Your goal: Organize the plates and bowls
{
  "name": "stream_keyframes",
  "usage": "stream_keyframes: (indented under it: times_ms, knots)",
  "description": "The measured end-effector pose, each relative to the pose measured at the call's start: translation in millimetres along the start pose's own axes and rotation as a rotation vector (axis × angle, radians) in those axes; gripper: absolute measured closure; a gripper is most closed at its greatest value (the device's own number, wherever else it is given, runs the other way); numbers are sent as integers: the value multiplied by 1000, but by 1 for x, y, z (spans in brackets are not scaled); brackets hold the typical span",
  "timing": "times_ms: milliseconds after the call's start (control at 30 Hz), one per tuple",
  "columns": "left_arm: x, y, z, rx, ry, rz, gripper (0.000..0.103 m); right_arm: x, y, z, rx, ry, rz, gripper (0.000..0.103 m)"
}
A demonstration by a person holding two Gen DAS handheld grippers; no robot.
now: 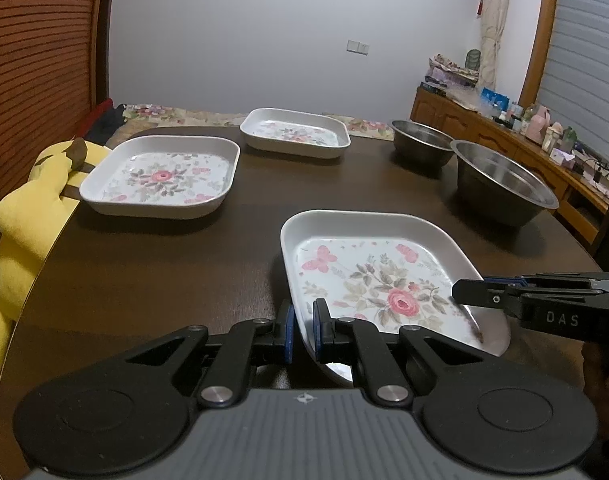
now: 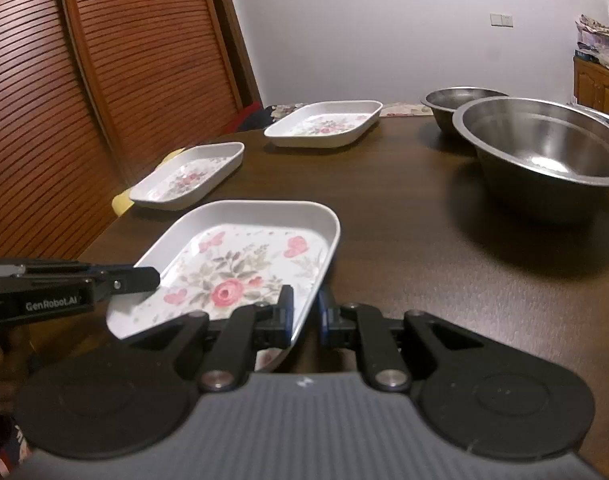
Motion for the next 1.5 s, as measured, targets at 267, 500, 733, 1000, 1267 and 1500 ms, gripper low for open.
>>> stream_keyframes:
  times_ms: [267,500,733,1000,1267,1500]
  knots:
    - [-2,0,1,3,4,-3,93,0,3,-2,18,-13,7,89]
    - [-3,0,0,7,2,-1,93,1,2,0,20,-18,7,88]
    - [-3,0,0,11,0,-1,93,1,2,0,24,-22,10,88]
    - [4,9,-7,24,-24,-14,84,3,-2,-6,7,-25,5,88]
    - [17,30,-29,4,-66,-57,68,18,3,-37,38,-71,-9,87]
    - [25,61,-52,-25,-87,-109,57,16,34,-65,114,-86,-64,68]
Point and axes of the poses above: each gripper's, at about its wrist camera, not at the fingertips, and x roughly against the way its jaws point, y to its left, z to its underside, the point moved 9 cm from there along -x, roughly the way its jaws point, and after that the axes turned 15 degrees about -x, right-handed, at the moved point
